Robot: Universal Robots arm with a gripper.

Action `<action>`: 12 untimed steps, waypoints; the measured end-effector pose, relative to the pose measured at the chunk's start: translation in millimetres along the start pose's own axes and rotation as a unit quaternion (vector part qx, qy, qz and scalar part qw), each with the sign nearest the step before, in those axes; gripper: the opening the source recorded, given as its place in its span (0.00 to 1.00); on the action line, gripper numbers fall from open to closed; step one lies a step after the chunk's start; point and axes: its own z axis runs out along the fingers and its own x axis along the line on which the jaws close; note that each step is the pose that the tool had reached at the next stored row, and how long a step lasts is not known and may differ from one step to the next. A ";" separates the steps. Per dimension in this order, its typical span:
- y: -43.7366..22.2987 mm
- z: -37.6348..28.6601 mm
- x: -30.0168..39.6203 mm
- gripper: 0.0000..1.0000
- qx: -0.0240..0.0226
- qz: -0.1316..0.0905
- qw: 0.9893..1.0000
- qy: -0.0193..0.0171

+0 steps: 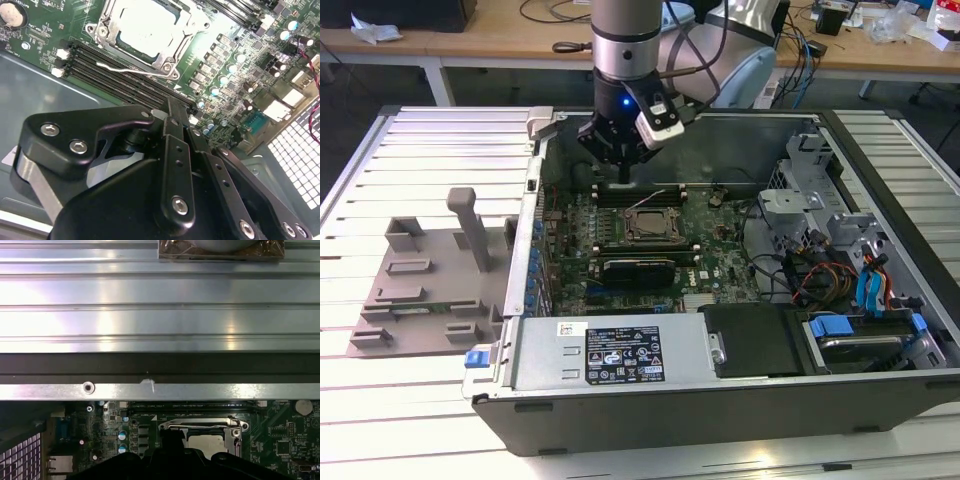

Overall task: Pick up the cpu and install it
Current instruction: 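Install the first cpu locking lever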

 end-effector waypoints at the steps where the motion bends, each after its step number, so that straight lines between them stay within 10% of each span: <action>1: 0.0 0.1 -0.5 0.11 0.000 0.000 1.000 0.000; 12: 0.0 1.1 -2.6 0.11 0.000 0.000 1.000 0.000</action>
